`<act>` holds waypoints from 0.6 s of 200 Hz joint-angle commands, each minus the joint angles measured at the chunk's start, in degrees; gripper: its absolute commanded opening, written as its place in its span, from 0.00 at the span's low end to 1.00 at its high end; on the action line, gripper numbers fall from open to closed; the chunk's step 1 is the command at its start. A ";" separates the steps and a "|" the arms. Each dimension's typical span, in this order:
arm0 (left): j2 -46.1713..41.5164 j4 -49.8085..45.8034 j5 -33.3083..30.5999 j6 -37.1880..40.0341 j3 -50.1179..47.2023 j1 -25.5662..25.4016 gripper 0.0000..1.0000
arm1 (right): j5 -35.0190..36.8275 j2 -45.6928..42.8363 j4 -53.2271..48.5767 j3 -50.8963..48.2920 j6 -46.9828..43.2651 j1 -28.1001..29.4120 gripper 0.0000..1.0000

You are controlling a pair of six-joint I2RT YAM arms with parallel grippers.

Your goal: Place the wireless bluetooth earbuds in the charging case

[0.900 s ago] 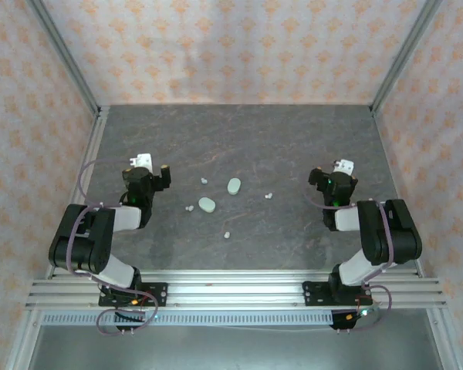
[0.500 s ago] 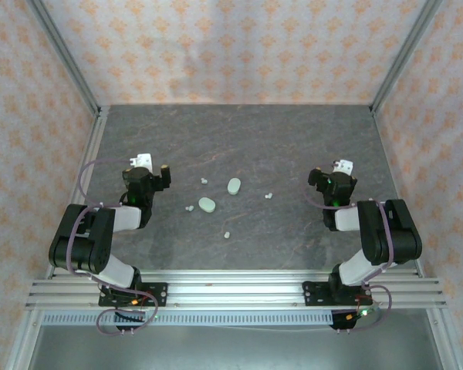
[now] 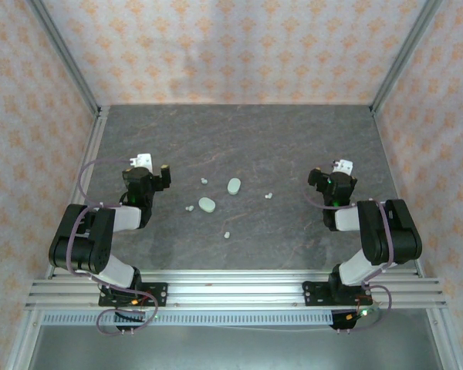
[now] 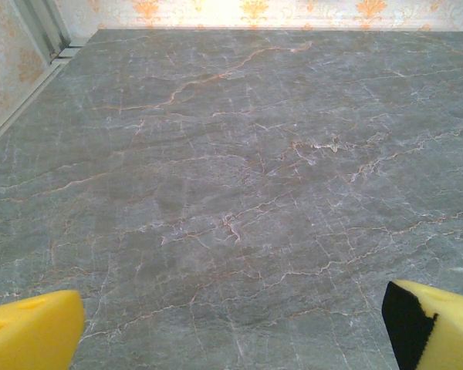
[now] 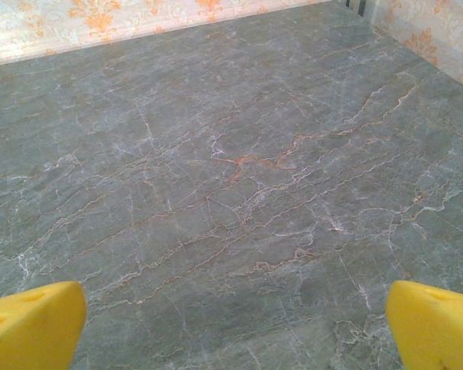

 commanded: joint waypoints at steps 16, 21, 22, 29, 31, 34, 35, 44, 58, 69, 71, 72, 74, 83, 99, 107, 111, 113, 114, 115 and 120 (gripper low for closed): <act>-1.25 -0.66 0.49 1.09 -0.58 0.54 1.00 | -0.64 -1.24 -0.52 0.89 -0.81 -0.39 0.99; -1.26 -0.65 0.51 1.13 -0.58 0.56 1.00 | -0.63 -1.23 -0.51 0.88 -0.73 -0.42 0.99; -1.25 -0.65 0.50 1.11 -0.58 0.56 1.00 | -0.64 -1.23 -0.51 0.87 -0.75 -0.38 0.99; -1.24 -0.69 0.50 1.16 -0.58 0.54 1.00 | -0.64 -1.23 -0.51 0.92 -0.76 -0.41 0.99; -1.20 -0.72 0.52 1.17 -0.58 0.58 1.00 | -0.64 -1.23 -0.51 0.88 -0.77 -0.42 0.99; -1.24 -0.65 0.51 1.15 -0.57 0.56 1.00 | -0.65 -1.23 -0.51 0.87 -0.74 -0.41 0.99; -1.24 -0.65 0.50 1.12 -0.57 0.52 1.00 | -0.64 -1.23 -0.51 0.92 -0.75 -0.41 0.99; -1.24 -0.72 0.46 1.09 -0.60 0.57 1.00 | -0.68 -1.25 -0.51 0.89 -0.80 -0.34 0.99; -1.24 -0.68 0.49 1.02 -0.58 0.57 1.00 | -0.72 -1.25 -0.56 0.99 -0.64 -0.42 0.99; -1.29 -0.84 0.50 1.05 -0.58 0.55 1.00 | -0.67 -1.23 -0.60 0.96 -0.71 -0.41 0.99; -1.28 -0.82 0.49 1.01 -0.58 0.58 1.00 | -0.69 -1.23 -0.56 0.96 -0.71 -0.42 0.99; -1.26 -0.82 0.49 1.01 -0.62 0.62 1.00 | -0.71 -1.23 -0.58 0.96 -0.70 -0.38 0.99; -1.25 -0.82 0.54 1.00 -0.59 0.58 1.00 | -0.68 -1.23 -0.60 0.96 -0.69 -0.36 0.99; -1.24 -0.71 0.48 1.09 -0.58 0.49 1.00 | -0.62 -1.32 -0.45 0.86 -0.77 -0.40 0.99; -1.24 -0.64 0.52 1.04 -0.59 0.57 1.00 | -0.73 -1.53 0.04 0.57 -0.77 -0.42 0.99; -1.58 -2.00 0.67 1.17 0.06 0.59 1.00 | -0.64 -2.19 -0.10 0.44 -0.69 -0.38 0.99; -1.73 -2.77 0.81 1.19 0.43 0.52 1.00 | -0.58 -2.65 -0.37 0.43 -0.58 -0.37 0.99; -1.87 -3.30 0.94 1.25 0.64 0.56 1.00 | -0.56 -2.99 -0.59 0.43 -0.59 -0.41 0.99; -1.95 -3.51 1.03 1.21 0.73 0.56 1.00 | -0.55 -3.12 -0.73 0.43 -0.59 -0.41 0.99; -2.10 -3.70 1.07 1.24 0.73 0.56 1.00 | -0.51 -3.52 -0.96 0.43 -0.59 -0.42 0.99; -2.60 -5.22 1.21 1.24 1.46 0.53 1.00 | -0.53 -4.13 -1.61 0.57 -0.59 -0.40 0.99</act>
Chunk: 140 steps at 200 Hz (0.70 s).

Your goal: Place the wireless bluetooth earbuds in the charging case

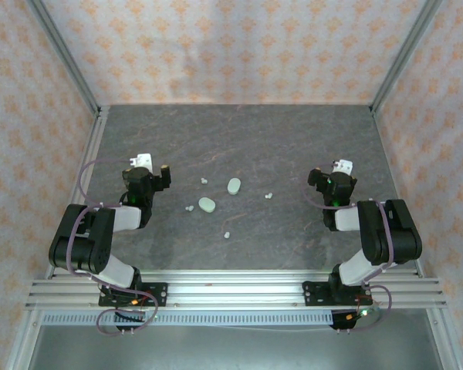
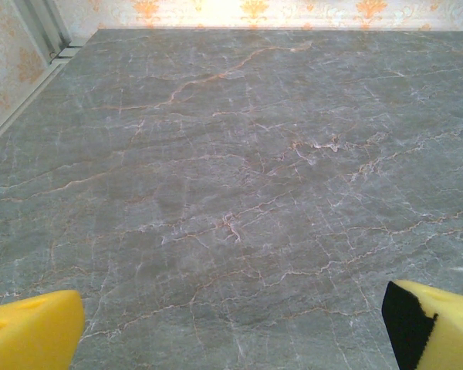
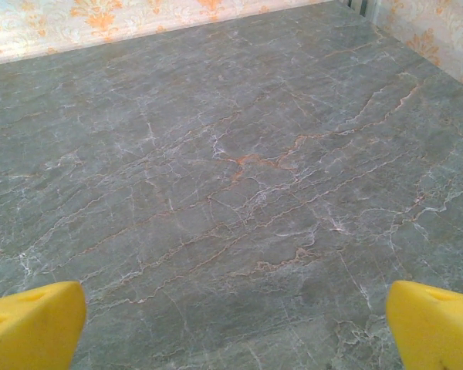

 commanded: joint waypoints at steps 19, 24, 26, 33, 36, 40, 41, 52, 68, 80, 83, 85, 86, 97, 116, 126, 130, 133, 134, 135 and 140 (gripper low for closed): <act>-5.28 -20.26 0.78 0.72 8.43 0.57 1.00 | -0.50 -7.56 -6.90 1.93 -0.72 -0.36 0.99; -5.71 -25.43 0.58 0.52 10.86 0.59 1.00 | -0.63 -9.01 -8.91 2.57 -0.81 -0.36 0.99; -5.77 -27.33 0.53 0.48 11.84 0.57 1.00 | -0.65 -9.48 -9.79 2.79 -0.86 -0.36 0.99; -6.08 -33.27 0.36 0.11 14.70 0.57 1.00 | -0.74 -11.25 -13.21 3.91 -0.77 -0.35 0.99; -6.21 -35.39 0.41 -0.09 15.52 0.59 1.00 | -0.72 -12.01 -14.75 4.52 -0.54 -0.36 0.99; -6.47 -38.43 0.44 -0.40 17.05 0.57 1.00 | -0.58 -13.00 -17.27 5.54 -0.01 -0.37 0.99; -6.52 -39.15 0.43 -0.45 17.33 0.57 1.00 | -0.50 -13.22 -18.09 5.80 0.16 -0.39 0.99; -7.44 -46.19 1.10 -1.62 20.45 0.61 1.00 | -0.22 -15.41 -26.41 9.41 2.93 -0.40 0.99; -8.56 -55.61 2.68 -3.37 24.65 0.58 1.00 | -2.85 -16.32 -40.67 16.81 8.10 -0.33 0.99; -8.74 -62.02 4.65 -3.98 27.42 0.61 1.00 | -8.17 -15.28 -49.41 21.74 11.30 0.20 1.00; -8.73 -63.67 5.12 -4.12 28.25 0.57 1.00 | -9.64 -14.86 -51.02 22.81 11.68 0.60 0.99; -8.66 -64.78 5.45 -4.28 28.80 0.57 1.00 | -10.79 -14.57 -51.87 23.50 11.80 1.00 0.98; -8.59 -65.37 5.57 -4.32 29.05 0.61 1.00 | -11.19 -14.40 -52.44 23.79 11.82 1.21 0.98; -7.87 -71.22 6.75 -5.64 31.80 0.61 1.00 | -14.46 -12.40 -56.23 26.51 10.87 4.89 0.93; -6.84 -79.24 9.47 -8.87 34.82 0.64 0.99 | -14.00 -8.02 -60.87 30.82 6.94 15.30 0.92; -7.07 -80.53 11.45 -10.50 34.44 0.64 0.97 | -12.97 -5.15 -62.90 33.52 5.19 21.52 0.91; -7.41 -80.62 12.57 -11.15 34.09 0.54 0.97 | -12.85 -3.88 -63.63 34.70 4.65 23.82 0.91; -7.71 -80.63 13.36 -11.67 33.72 0.57 0.96 | -12.88 -2.83 -64.05 35.59 4.37 25.47 0.90; -7.80 -80.55 13.62 -11.84 33.58 0.53 0.96 | -12.94 -2.56 -64.24 35.90 4.28 26.02 0.90; -7.90 -80.55 13.88 -11.97 33.46 0.55 0.96 | -12.96 -2.11 -64.38 36.18 4.20 26.51 0.90; -8.44 -80.37 14.76 -12.81 32.76 0.54 0.96 | -13.26 -0.28 -65.18 37.80 3.86 29.09 0.89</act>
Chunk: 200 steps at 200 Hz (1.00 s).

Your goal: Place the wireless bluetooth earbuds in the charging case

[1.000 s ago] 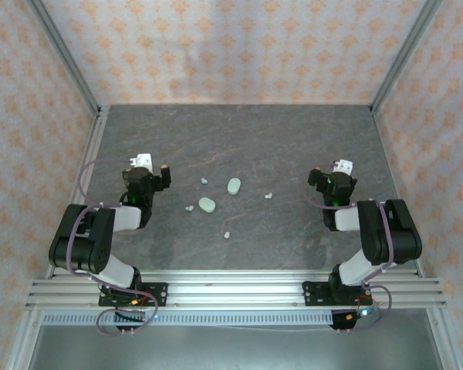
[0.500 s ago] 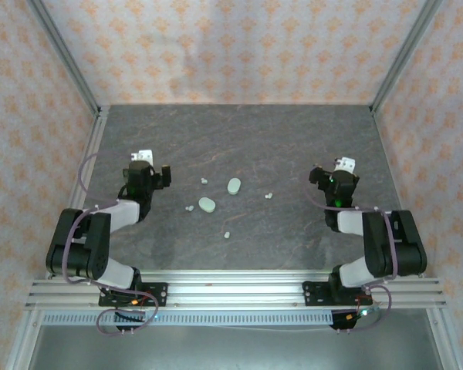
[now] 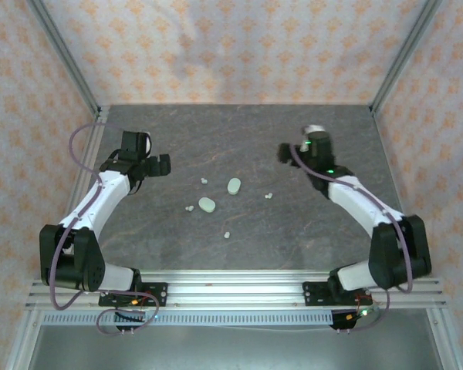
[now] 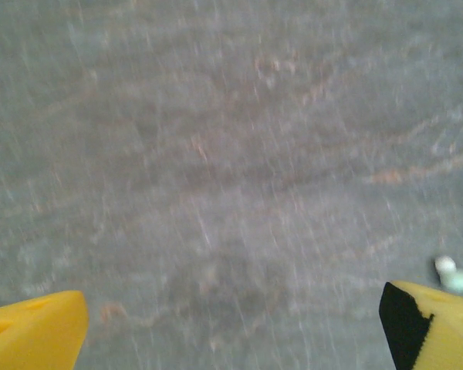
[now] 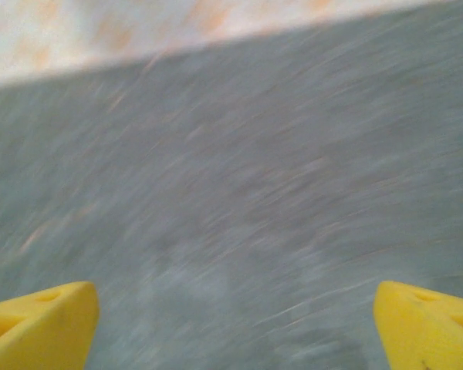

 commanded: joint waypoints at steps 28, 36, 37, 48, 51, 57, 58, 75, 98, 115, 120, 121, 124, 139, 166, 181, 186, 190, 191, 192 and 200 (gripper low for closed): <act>-3.94 -10.96 8.51 -9.26 -3.44 0.46 0.96 | -4.09 17.37 -16.75 14.30 -5.54 22.91 0.87; -4.55 -11.40 8.84 -9.89 -3.90 0.47 0.96 | -4.49 20.29 -18.01 16.91 -6.35 25.10 0.86; -4.64 -11.42 8.86 -9.97 -3.93 0.48 0.96 | -4.55 20.57 -18.14 17.25 -6.44 25.37 0.86; -5.12 -12.54 8.56 -10.92 -4.30 0.48 0.96 | -5.34 24.36 -20.28 20.81 -7.33 27.37 0.85; -5.17 -12.86 8.46 -11.05 -4.38 0.52 0.96 | -5.58 25.26 -20.82 21.77 -7.47 27.82 0.84; -5.31 -13.51 8.36 -11.24 -4.53 0.46 0.96 | -6.10 26.90 -21.82 23.49 -7.81 28.51 0.84; -5.33 -13.58 8.41 -11.21 -4.60 0.47 0.96 | -6.14 27.18 -21.98 23.75 -7.88 28.62 0.83; -6.09 -14.50 8.58 -11.21 -5.59 0.47 0.96 | -7.21 30.84 -24.45 27.79 -8.54 29.80 0.83; -7.82 -13.97 8.67 -10.90 -7.90 0.48 0.96 | -7.54 33.83 -26.32 30.96 -9.66 30.85 0.83; -8.57 -13.65 8.88 -10.84 -9.15 0.48 0.96 | -7.20 35.67 -27.50 32.63 -10.43 31.32 0.83; -8.66 -13.57 8.90 -10.77 -9.36 0.48 0.96 | -7.03 36.14 -27.83 33.14 -10.58 31.40 0.83; -8.67 -13.52 8.94 -10.76 -9.39 0.48 0.96 | -6.96 36.23 -27.88 33.19 -10.62 31.43 0.83; -8.69 -13.48 8.95 -10.73 -9.45 0.48 0.96 | -6.86 36.52 -28.06 33.42 -10.78 31.45 0.83; -8.66 -13.16 9.22 -10.44 -9.76 0.48 0.96 | -6.47 37.91 -28.60 34.43 -11.49 31.54 0.83; -8.29 -12.42 9.82 -9.83 -9.90 0.48 0.97 | -5.60 39.91 -29.96 36.01 -13.22 31.62 0.83; -8.18 -12.08 10.03 -9.48 -9.70 0.48 0.97 | -5.06 40.70 -30.54 36.44 -14.12 31.62 0.83; -8.19 -11.99 10.11 -9.36 -9.67 0.48 0.97 | -4.89 40.87 -30.64 36.50 -14.45 31.61 0.82; -8.09 -11.95 10.12 -9.22 -9.59 0.50 0.97 | -4.87 40.98 -30.65 36.52 -14.71 31.68 0.82; -8.08 -11.92 10.12 -9.20 -9.55 0.49 0.97 | -4.83 40.99 -30.65 36.50 -14.75 31.69 0.82; -8.08 -11.95 10.12 -9.18 -9.52 0.48 0.97 | -4.80 40.99 -30.65 36.54 -14.82 31.70 0.82; -8.00 -11.89 10.27 -8.89 -9.39 0.48 0.97 | -4.62 41.07 -30.60 36.50 -15.18 31.71 0.82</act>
